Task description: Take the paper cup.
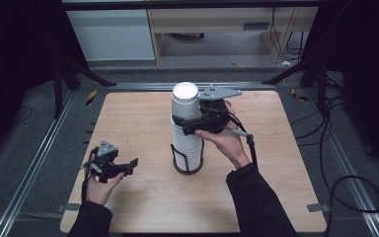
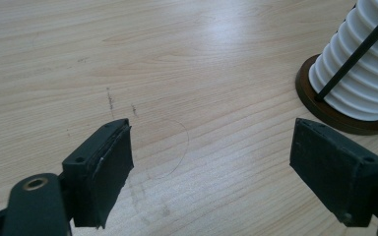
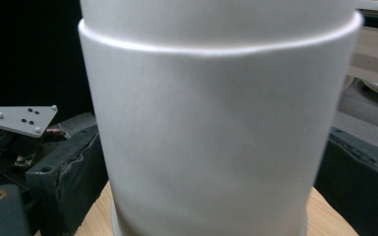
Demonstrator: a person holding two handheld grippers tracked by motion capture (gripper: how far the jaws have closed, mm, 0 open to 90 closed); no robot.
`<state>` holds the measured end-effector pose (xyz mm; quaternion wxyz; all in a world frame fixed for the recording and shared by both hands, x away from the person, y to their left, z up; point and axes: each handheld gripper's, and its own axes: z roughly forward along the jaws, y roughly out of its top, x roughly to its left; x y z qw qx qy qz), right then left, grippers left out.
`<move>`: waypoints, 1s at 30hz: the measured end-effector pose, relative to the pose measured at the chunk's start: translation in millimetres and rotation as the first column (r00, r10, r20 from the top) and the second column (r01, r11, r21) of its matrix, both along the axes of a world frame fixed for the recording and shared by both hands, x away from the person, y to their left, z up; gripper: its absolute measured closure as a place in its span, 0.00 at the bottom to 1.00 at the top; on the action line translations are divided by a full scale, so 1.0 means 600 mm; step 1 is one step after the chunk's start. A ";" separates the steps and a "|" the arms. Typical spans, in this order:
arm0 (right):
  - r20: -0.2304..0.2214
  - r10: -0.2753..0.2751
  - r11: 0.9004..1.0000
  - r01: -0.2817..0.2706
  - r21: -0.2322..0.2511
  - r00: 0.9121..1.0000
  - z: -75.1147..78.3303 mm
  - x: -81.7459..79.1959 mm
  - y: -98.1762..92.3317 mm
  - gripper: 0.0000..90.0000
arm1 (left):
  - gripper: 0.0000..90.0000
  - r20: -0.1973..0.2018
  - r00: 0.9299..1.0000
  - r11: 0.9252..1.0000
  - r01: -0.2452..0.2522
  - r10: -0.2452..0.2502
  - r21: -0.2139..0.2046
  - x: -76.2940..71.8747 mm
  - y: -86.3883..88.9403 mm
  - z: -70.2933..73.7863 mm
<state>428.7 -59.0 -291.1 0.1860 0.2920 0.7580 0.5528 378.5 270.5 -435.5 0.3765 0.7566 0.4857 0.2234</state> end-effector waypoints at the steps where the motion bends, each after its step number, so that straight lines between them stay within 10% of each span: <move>1: 0.002 0.001 1.000 -0.001 -0.002 1.000 0.000 0.001 0.002 0.06 | 0.17 0.000 1.000 1.000 -0.001 0.001 -0.001 0.000 0.000 0.000; 30: 0.045 -0.013 1.000 0.013 -0.011 0.999 0.017 -0.002 0.009 0.15 | 0.17 -0.006 1.000 1.000 -0.005 0.004 -0.008 0.001 0.004 0.000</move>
